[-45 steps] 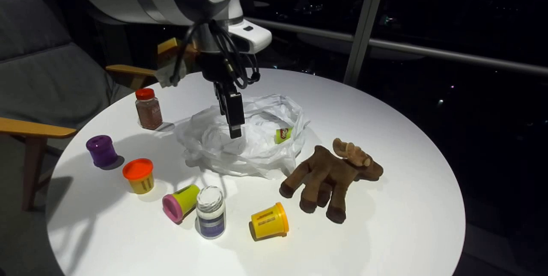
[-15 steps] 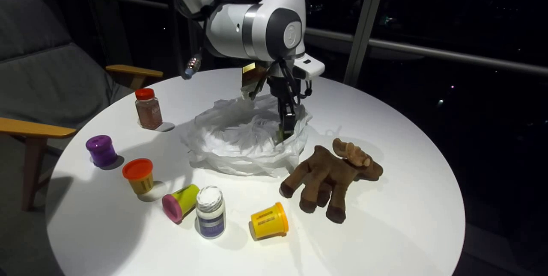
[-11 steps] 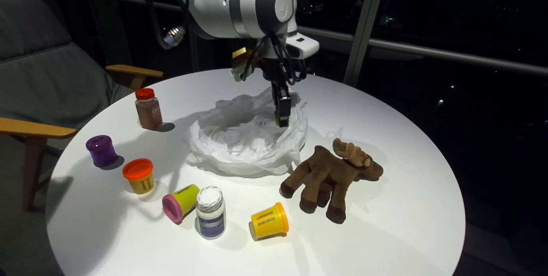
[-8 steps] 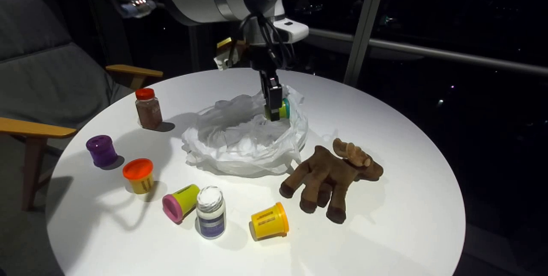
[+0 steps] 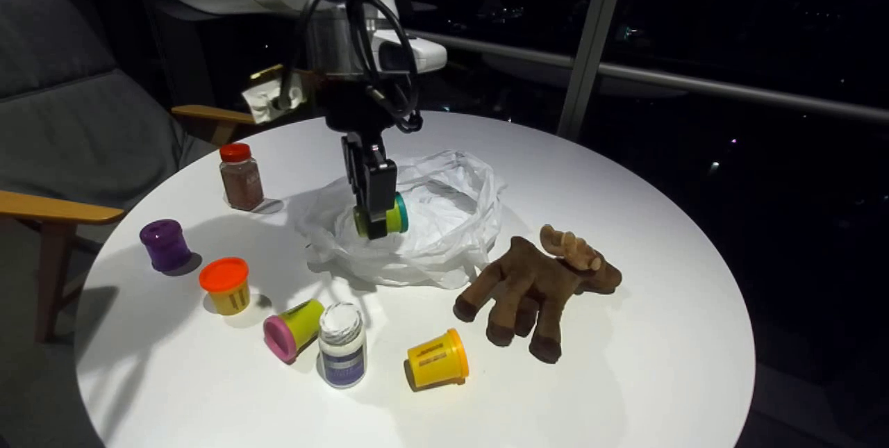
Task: Remove all the contents from the white plastic bag and put them on the table one at a time
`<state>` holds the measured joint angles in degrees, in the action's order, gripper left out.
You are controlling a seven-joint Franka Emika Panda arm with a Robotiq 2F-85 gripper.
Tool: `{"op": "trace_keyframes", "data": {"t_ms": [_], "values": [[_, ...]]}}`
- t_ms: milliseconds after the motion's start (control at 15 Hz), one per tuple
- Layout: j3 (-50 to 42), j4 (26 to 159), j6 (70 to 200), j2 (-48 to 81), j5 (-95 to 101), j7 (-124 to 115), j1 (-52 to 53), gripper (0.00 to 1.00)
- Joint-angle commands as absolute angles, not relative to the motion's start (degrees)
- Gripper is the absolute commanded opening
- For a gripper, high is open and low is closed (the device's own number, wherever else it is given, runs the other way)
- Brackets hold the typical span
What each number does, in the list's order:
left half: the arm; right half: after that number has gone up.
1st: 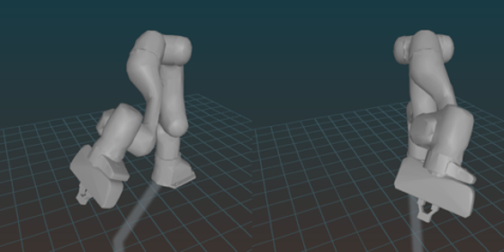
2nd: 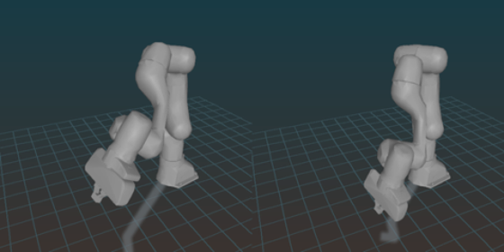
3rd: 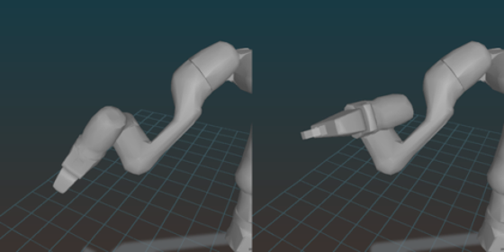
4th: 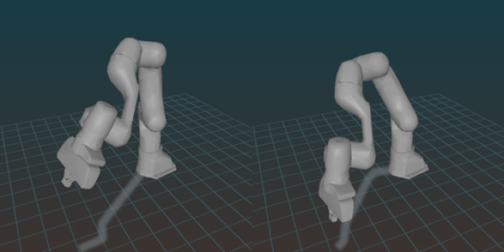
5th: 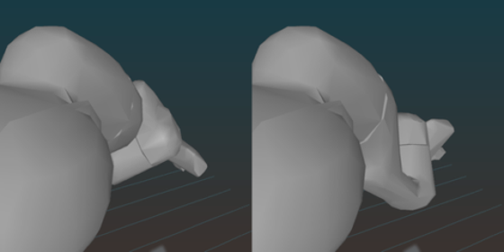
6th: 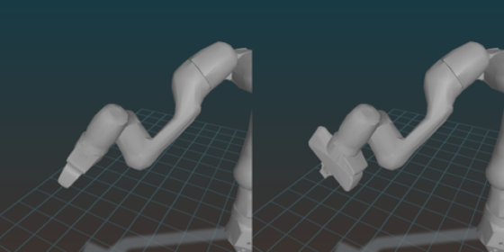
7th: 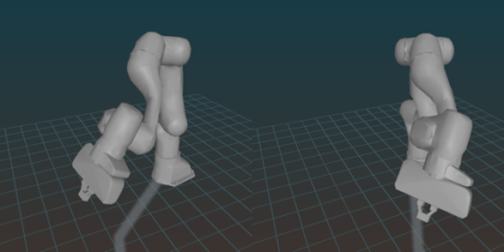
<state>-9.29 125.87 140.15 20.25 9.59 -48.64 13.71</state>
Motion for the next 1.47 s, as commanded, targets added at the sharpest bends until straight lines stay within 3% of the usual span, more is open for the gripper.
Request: {"op": "trace_keyframes", "data": {"t_ms": [0,533,1400], "values": [[-10.88,140.31,143.24,8.79,16.22,-54.22,12.93,0.17],[-11.14,149.02,145.04,4.85,40.40,-77.92,5.58,0.17],[-15.02,135.48,154.90,27.02,40.64,-80.14,3.17,0.18]]}}
